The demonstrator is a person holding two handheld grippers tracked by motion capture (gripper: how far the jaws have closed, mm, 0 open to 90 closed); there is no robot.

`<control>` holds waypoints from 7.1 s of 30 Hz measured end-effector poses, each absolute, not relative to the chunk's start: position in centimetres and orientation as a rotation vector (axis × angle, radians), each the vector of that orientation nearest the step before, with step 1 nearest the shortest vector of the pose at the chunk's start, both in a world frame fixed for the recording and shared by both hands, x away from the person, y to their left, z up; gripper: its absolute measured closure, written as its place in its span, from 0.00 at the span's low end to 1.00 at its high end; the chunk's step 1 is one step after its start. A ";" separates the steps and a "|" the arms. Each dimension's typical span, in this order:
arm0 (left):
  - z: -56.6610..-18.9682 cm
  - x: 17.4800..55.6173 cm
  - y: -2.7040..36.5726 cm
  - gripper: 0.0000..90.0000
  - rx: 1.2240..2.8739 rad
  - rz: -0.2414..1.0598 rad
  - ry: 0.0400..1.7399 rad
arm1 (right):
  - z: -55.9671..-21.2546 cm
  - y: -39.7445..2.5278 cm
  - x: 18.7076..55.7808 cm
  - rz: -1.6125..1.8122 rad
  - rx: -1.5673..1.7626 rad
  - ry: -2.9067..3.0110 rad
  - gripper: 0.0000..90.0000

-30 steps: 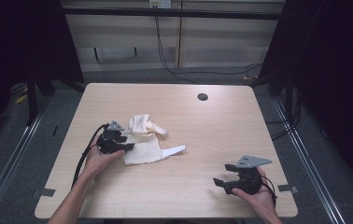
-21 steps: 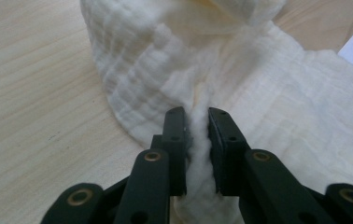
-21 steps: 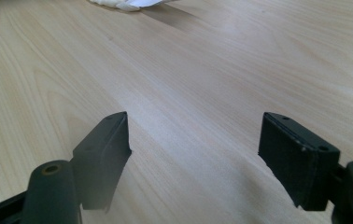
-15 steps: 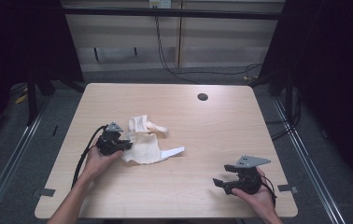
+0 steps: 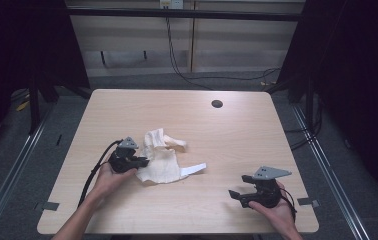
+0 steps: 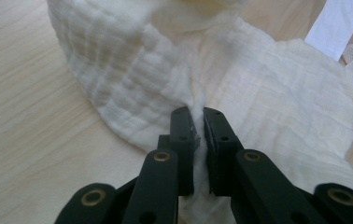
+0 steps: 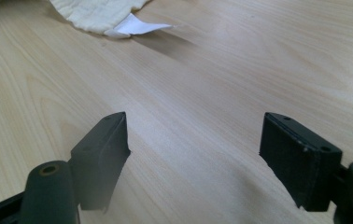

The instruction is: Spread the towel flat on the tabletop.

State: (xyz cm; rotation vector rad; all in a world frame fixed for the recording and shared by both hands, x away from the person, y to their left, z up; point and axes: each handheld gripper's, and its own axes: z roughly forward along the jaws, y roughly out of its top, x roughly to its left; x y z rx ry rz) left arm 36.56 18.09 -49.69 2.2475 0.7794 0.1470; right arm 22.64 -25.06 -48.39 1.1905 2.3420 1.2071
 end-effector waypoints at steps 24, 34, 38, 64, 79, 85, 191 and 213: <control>-49.4 30.9 14.0 0.92 2.319 0.010 0.530 | -48.2 -25.3 22.4 1.210 1.232 2.332 0.33; -48.9 30.2 13.4 0.76 2.333 -0.014 0.497 | -48.2 -25.2 22.4 1.220 1.219 2.342 0.33; -47.7 30.0 13.7 0.62 2.275 0.003 0.516 | -48.2 -25.1 22.4 1.221 1.218 2.343 0.33; -48.8 24.4 5.1 0.76 2.370 -0.170 0.194 | -48.2 -25.1 22.4 1.210 1.209 2.360 0.33; -49.2 22.9 4.7 0.74 2.391 -0.047 0.117 | -48.2 -24.9 22.3 1.216 1.192 2.380 0.31; -49.1 22.3 5.0 0.96 2.401 -0.025 0.105 | -48.2 -24.8 22.3 1.215 1.184 2.379 0.31; -44.8 32.2 26.9 0.97 1.824 0.190 0.810 | -45.4 -15.7 30.2 1.450 0.869 2.565 1.00; -40.3 31.2 23.8 0.97 1.799 0.150 0.621 | -37.7 -19.6 30.8 1.623 0.883 2.376 1.00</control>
